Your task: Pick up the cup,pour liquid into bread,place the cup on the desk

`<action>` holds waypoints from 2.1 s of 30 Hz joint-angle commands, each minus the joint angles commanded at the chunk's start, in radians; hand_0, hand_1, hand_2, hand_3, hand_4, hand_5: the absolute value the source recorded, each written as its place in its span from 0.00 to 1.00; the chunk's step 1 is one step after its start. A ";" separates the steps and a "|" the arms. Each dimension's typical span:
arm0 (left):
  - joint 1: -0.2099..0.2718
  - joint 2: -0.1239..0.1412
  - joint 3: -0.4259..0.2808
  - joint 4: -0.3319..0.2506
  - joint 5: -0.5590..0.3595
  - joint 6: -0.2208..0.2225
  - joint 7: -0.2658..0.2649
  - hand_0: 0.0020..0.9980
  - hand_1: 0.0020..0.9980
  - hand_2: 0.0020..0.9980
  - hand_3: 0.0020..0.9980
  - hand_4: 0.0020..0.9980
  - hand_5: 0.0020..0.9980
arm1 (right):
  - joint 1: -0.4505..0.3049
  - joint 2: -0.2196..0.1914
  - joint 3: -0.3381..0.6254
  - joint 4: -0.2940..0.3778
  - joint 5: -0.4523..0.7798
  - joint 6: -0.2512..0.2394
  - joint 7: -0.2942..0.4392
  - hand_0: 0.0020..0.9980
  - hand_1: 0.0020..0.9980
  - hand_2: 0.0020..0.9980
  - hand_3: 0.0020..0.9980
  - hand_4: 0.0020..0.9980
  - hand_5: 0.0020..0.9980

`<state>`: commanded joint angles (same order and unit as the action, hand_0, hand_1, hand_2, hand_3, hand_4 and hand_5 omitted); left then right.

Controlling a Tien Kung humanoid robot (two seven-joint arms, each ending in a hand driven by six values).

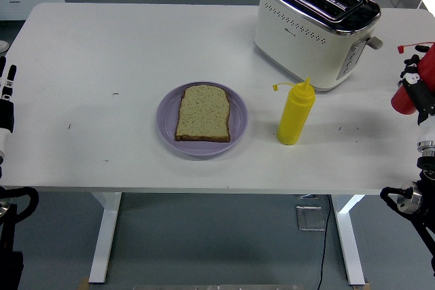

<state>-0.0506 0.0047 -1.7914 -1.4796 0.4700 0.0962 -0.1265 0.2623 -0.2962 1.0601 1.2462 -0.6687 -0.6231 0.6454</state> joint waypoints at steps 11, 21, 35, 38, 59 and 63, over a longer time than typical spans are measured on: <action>0.000 0.000 -0.001 0.001 0.000 0.000 0.000 0.81 0.74 0.73 0.73 0.49 1.00 | 0.022 0.032 -0.092 -0.054 0.037 -0.008 0.000 0.36 0.34 0.40 0.50 0.42 0.10; 0.001 -0.001 -0.001 0.001 0.001 -0.001 0.001 0.81 0.74 0.73 0.73 0.49 1.00 | 0.053 0.061 -0.145 -0.092 0.045 -0.006 0.000 0.36 0.34 0.40 0.50 0.41 0.10; 0.005 -0.001 0.004 0.001 0.001 -0.001 0.000 0.81 0.74 0.73 0.73 0.49 1.00 | 0.078 0.100 -0.188 -0.151 0.083 -0.006 0.000 0.35 0.34 0.40 0.50 0.40 0.11; 0.005 -0.001 0.005 0.001 0.001 -0.001 0.000 0.81 0.74 0.73 0.73 0.49 1.00 | 0.083 0.105 -0.192 -0.159 0.086 -0.005 0.000 0.35 0.34 0.40 0.50 0.40 0.11; 0.008 -0.001 0.008 0.002 0.002 0.000 0.000 0.81 0.74 0.73 0.73 0.49 1.00 | 0.098 0.121 -0.210 -0.205 0.101 -0.011 0.000 0.35 0.34 0.40 0.50 0.41 0.11; 0.007 -0.001 0.006 0.002 0.001 0.000 0.000 0.81 0.74 0.73 0.73 0.49 1.00 | 0.102 0.125 -0.209 -0.213 0.104 -0.011 0.000 0.35 0.34 0.40 0.50 0.41 0.11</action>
<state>-0.0431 0.0035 -1.7850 -1.4776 0.4714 0.0960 -0.1267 0.3641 -0.1716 0.8507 1.0334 -0.5647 -0.6341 0.6454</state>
